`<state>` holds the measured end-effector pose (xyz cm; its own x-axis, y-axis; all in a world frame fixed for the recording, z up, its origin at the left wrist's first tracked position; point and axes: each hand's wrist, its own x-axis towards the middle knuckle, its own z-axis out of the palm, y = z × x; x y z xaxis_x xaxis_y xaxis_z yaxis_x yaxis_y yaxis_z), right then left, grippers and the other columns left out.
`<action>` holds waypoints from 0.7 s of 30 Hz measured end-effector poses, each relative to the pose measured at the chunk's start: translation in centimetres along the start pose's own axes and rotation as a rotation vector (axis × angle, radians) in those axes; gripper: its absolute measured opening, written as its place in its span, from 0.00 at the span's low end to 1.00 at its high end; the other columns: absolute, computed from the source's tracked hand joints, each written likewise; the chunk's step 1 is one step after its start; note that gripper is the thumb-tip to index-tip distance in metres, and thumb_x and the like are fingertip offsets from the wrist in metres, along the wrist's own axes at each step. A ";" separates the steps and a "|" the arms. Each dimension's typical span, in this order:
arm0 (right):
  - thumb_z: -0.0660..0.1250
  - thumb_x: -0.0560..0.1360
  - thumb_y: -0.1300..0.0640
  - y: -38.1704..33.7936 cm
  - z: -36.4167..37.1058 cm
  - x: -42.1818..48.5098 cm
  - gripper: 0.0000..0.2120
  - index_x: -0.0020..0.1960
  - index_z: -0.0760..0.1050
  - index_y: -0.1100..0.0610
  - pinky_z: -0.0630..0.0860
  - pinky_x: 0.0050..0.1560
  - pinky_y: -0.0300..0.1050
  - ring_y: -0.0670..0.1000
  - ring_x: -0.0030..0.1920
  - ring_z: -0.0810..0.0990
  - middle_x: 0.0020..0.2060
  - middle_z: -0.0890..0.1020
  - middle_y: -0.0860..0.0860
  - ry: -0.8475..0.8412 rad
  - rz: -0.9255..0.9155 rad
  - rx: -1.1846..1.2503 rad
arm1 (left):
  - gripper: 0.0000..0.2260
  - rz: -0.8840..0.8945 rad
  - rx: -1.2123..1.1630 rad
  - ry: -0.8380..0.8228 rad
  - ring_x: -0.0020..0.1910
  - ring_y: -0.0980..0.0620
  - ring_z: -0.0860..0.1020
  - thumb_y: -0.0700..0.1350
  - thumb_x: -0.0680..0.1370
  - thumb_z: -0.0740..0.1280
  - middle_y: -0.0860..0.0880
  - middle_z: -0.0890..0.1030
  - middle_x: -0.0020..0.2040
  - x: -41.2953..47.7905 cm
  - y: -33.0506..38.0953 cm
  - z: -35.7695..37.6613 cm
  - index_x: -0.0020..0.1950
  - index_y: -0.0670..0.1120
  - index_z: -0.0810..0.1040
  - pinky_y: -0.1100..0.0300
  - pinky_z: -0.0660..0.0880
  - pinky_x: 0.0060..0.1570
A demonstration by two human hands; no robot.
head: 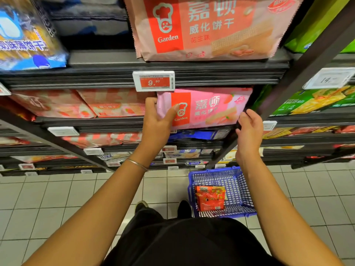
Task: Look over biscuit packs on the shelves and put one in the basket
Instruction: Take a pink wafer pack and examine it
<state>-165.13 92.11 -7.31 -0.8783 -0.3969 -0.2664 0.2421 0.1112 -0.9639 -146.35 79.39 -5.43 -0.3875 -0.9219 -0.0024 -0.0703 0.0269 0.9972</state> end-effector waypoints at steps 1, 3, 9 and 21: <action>0.66 0.83 0.56 0.1 -0.2 0.0 0.17 0.71 0.72 0.54 0.75 0.62 0.40 0.42 0.58 0.80 0.56 0.80 0.43 0.013 -0.003 0.006 | 0.15 -0.004 -0.002 0.025 0.53 0.58 0.84 0.46 0.82 0.72 0.48 0.80 0.58 -0.3 0.0 -0.3 0.60 0.44 0.68 0.58 0.84 0.49; 0.64 0.84 0.55 0.4 -0.6 0.3 0.11 0.66 0.73 0.55 0.75 0.56 0.40 0.47 0.55 0.79 0.56 0.79 0.48 -0.032 -0.004 -0.004 | 0.12 -0.062 -0.030 0.069 0.51 0.59 0.85 0.45 0.83 0.71 0.47 0.81 0.57 -0.9 0.1 -1.2 0.61 0.46 0.70 0.60 0.84 0.47; 0.58 0.84 0.46 0.2 -1.1 -0.4 0.15 0.58 0.76 0.56 0.75 0.57 0.54 0.55 0.53 0.78 0.53 0.81 0.59 -0.284 0.049 -0.015 | 0.14 -0.254 -0.084 0.142 0.51 0.51 0.87 0.49 0.85 0.67 0.43 0.85 0.58 -3.1 -0.3 -4.8 0.67 0.42 0.74 0.58 0.84 0.43; 0.61 0.84 0.47 3.1 1.9 -4.5 0.18 0.35 0.68 0.48 0.64 0.40 0.47 0.45 0.35 0.68 0.32 0.71 0.43 -0.472 -0.088 -0.372 | 0.17 -0.481 -0.078 0.287 0.52 0.48 0.87 0.61 0.83 0.61 0.48 0.89 0.52 -10.5 -2.0 -13.0 0.57 0.51 0.84 0.52 0.85 0.54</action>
<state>-159.68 92.54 -9.12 -0.5903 -0.7708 -0.2394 -0.0581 0.3364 -0.9399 -130.16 83.99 -6.37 -0.0619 -0.8917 -0.4483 -0.1052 -0.4408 0.8914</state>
